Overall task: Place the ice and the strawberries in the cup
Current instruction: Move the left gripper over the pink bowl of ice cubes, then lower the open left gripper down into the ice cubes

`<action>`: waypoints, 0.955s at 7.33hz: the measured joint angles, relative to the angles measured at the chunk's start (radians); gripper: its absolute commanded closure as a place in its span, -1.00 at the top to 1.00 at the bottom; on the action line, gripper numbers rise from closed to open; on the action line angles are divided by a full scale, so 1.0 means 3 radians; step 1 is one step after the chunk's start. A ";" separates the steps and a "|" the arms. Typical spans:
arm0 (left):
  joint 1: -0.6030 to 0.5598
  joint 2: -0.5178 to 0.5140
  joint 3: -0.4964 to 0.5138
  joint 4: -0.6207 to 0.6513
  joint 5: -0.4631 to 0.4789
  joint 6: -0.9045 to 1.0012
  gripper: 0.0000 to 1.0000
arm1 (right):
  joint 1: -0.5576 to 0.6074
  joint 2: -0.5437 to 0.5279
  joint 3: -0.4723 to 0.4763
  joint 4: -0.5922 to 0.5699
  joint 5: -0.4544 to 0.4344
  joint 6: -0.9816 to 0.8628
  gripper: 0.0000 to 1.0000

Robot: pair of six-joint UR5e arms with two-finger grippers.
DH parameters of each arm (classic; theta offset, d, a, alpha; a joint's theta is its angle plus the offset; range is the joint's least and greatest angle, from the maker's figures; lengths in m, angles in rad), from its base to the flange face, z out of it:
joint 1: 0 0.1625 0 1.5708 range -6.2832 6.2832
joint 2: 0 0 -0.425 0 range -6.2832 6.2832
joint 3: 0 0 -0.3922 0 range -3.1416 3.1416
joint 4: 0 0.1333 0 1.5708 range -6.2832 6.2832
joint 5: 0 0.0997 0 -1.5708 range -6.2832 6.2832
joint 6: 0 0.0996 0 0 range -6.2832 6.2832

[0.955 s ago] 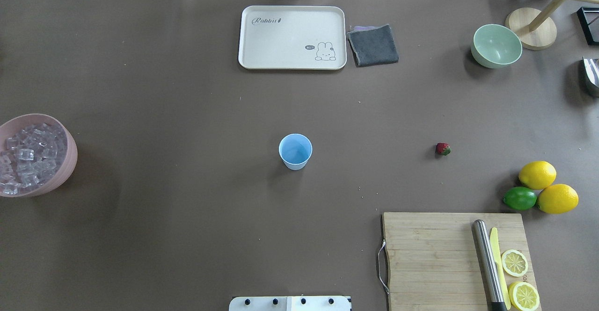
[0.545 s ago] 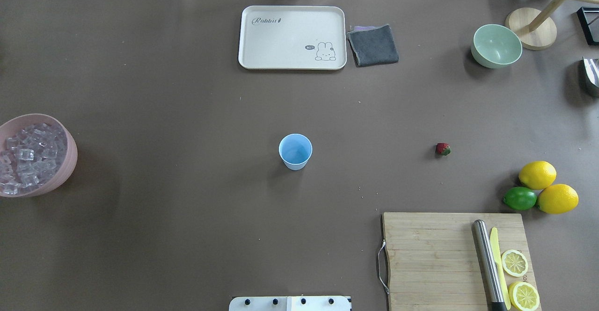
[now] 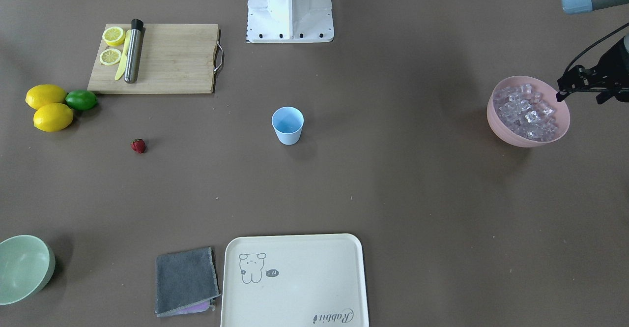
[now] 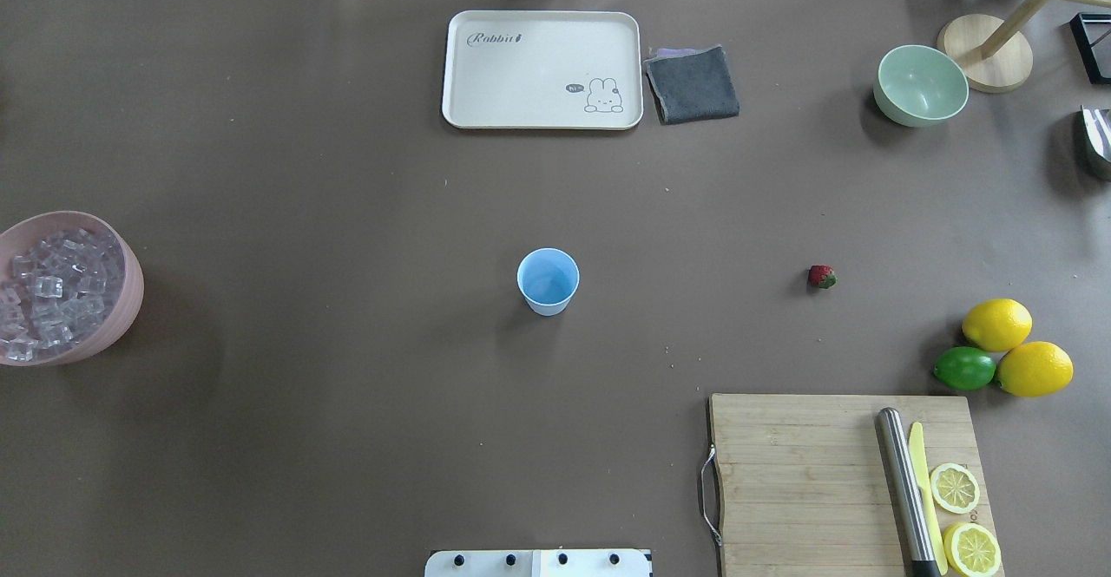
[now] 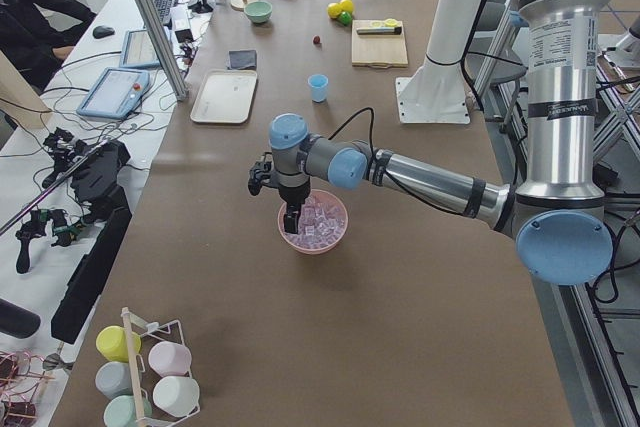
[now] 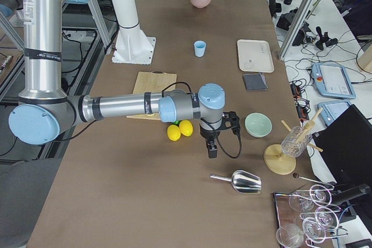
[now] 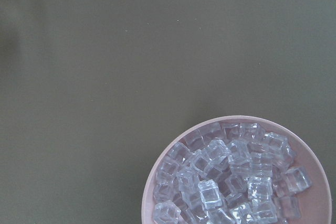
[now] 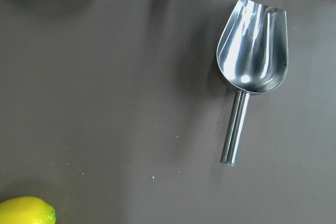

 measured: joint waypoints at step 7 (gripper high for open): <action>0.0439 -0.0049 0.0386 -0.0784 0.0032 -0.0579 0.58 | 0.0000 0.0002 0.0000 0.0000 0.0000 0.0000 1.00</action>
